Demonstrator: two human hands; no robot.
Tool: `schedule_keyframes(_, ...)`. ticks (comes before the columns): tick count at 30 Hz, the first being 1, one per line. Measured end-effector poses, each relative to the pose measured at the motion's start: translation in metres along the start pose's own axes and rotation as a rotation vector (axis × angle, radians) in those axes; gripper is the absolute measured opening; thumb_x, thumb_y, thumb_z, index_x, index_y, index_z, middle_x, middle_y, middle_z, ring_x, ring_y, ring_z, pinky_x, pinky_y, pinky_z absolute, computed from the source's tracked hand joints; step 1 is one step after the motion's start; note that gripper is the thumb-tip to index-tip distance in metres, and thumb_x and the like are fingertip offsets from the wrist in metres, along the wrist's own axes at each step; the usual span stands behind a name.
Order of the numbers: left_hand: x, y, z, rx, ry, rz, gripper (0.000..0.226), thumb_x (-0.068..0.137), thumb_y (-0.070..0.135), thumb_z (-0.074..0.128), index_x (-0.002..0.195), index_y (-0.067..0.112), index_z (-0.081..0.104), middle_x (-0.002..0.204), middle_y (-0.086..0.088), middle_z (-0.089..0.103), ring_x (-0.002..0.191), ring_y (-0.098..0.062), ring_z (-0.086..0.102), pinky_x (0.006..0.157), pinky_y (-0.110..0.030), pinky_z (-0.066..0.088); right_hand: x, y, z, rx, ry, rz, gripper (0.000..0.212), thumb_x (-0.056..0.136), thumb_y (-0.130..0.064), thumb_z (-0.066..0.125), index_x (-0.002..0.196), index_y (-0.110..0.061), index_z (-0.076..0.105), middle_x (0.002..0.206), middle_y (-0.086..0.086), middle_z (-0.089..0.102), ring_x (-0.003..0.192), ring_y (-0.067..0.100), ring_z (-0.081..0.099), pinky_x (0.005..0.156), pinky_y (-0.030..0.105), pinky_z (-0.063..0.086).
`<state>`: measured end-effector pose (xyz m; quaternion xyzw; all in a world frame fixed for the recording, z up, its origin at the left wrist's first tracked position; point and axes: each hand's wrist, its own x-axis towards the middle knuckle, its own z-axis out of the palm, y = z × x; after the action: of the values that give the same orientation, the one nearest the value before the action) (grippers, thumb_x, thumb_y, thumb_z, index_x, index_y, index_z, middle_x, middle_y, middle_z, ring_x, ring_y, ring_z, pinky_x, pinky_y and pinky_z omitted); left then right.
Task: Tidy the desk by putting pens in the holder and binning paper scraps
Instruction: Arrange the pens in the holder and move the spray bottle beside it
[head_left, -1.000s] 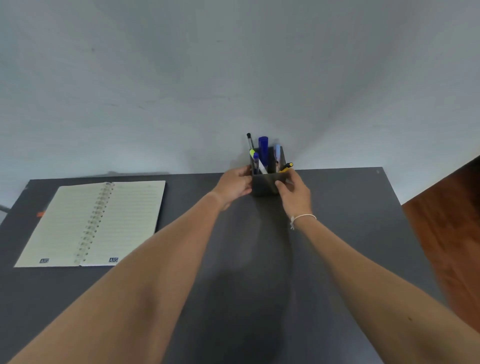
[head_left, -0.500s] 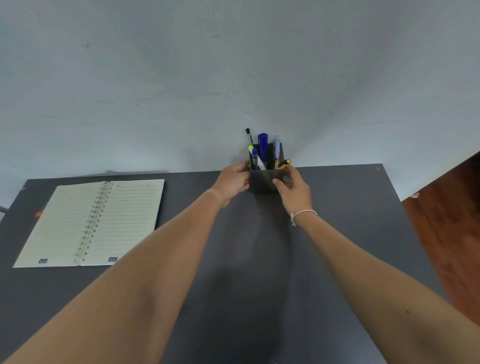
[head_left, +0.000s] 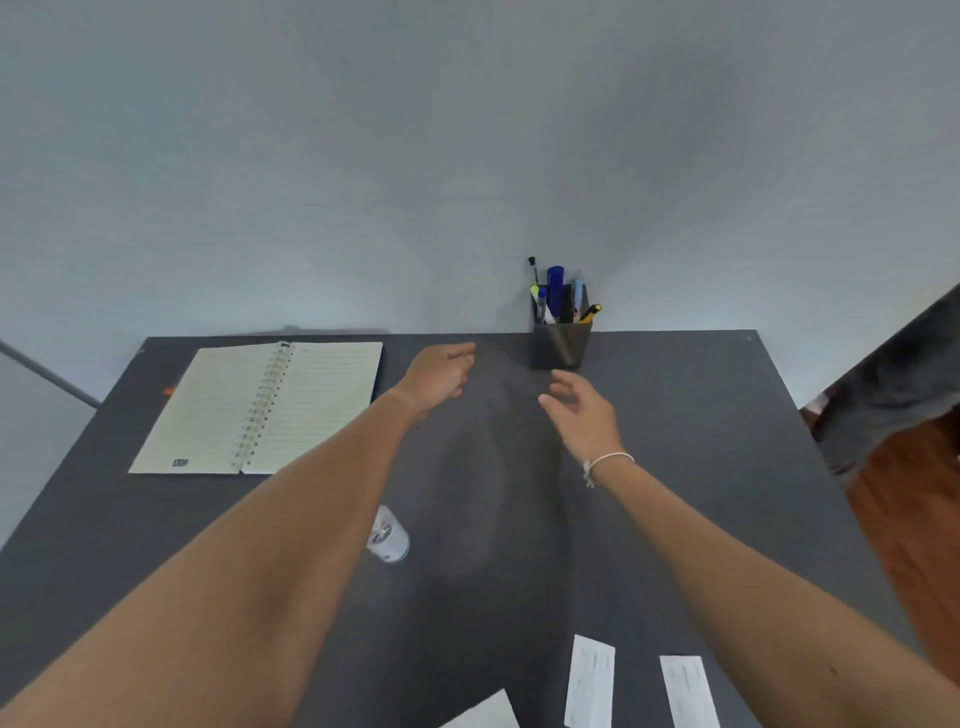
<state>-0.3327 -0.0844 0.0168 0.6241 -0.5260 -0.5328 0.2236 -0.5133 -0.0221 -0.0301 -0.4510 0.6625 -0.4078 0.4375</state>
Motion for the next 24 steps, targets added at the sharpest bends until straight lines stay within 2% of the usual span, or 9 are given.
schedule_keyframes(5,-0.04,-0.033,-0.032,0.034,0.079,-0.016,0.038,0.093,0.019,0.046,0.13,0.019,0.052,0.099,-0.004,0.053,0.091,-0.018,0.051,0.087,-0.031,0.045,-0.055,0.001,0.042,-0.024,-0.171,-0.04,0.037,0.084,-0.015,0.063,0.12,-0.02,0.057,0.121,0.004,0.062,0.095,0.013,0.058,0.086,0.022,0.044)
schedule_keyframes(9,-0.065,-0.063,-0.058,0.064,0.13,-0.037,0.036,0.092,0.019,0.047,0.127,0.018,0.056,0.09,-0.004,0.056,0.089,-0.018,0.052,0.082,-0.031,0.046,-0.091,0.004,0.075,-0.101,-0.342,-0.092,0.044,0.081,-0.014,0.066,0.123,-0.023,0.055,0.125,0.003,0.06,0.102,0.016,0.058,0.092,0.023,0.044)
schedule_keyframes(13,-0.083,-0.091,-0.084,0.12,0.146,-0.07,0.036,0.092,0.018,0.047,0.126,0.016,0.057,0.106,-0.005,0.059,0.095,-0.019,0.054,0.086,-0.032,0.047,-0.11,-0.004,0.102,-0.149,-0.472,-0.163,0.054,0.078,-0.019,0.07,0.127,-0.03,0.051,0.131,-0.003,0.054,0.115,0.015,0.052,0.096,0.026,0.042)
schedule_keyframes(15,-0.088,-0.103,-0.095,0.143,0.138,-0.085,0.037,0.092,0.018,0.047,0.127,0.015,0.057,0.113,-0.008,0.061,0.104,-0.022,0.057,0.095,-0.033,0.045,-0.113,-0.009,0.112,-0.142,-0.495,-0.164,0.056,0.074,-0.026,0.073,0.125,-0.035,0.051,0.128,-0.01,0.053,0.115,0.012,0.051,0.094,0.026,0.043)
schedule_keyframes(17,-0.091,-0.111,-0.101,0.174,0.129,-0.085,0.037,0.092,0.019,0.048,0.127,0.014,0.057,0.13,-0.009,0.058,0.121,-0.024,0.053,0.108,-0.037,0.04,-0.115,-0.012,0.117,-0.134,-0.484,-0.162,0.052,0.071,-0.028,0.076,0.118,-0.036,0.055,0.12,-0.014,0.056,0.111,0.012,0.053,0.089,0.025,0.043)
schedule_keyframes(19,-0.091,-0.116,-0.103,0.196,0.107,-0.079,0.037,0.092,0.02,0.047,0.127,0.015,0.057,0.136,-0.007,0.055,0.126,-0.023,0.05,0.111,-0.04,0.037,-0.115,-0.013,0.12,-0.131,-0.457,-0.155,0.041,0.07,-0.027,0.077,0.104,-0.038,0.058,0.108,-0.015,0.061,0.101,0.012,0.058,0.085,0.024,0.046)
schedule_keyframes(22,-0.087,-0.12,-0.103,0.214,0.076,-0.049,0.035,0.092,0.018,0.046,0.124,0.015,0.059,0.133,-0.005,0.057,0.12,-0.021,0.053,0.109,-0.04,0.039,-0.116,-0.013,0.124,-0.143,-0.415,-0.176,0.029,0.069,-0.025,0.077,0.087,-0.038,0.057,0.09,-0.018,0.062,0.08,0.002,0.059,0.076,0.018,0.047)
schedule_keyframes(24,-0.081,-0.121,-0.099,0.207,0.061,-0.035,0.034,0.091,0.017,0.047,0.123,0.014,0.06,0.131,-0.007,0.059,0.113,-0.022,0.057,0.107,-0.038,0.041,-0.116,-0.013,0.125,-0.147,-0.403,-0.201,0.026,0.071,-0.025,0.076,0.087,-0.034,0.058,0.087,-0.018,0.062,0.074,-0.002,0.058,0.071,0.014,0.046)
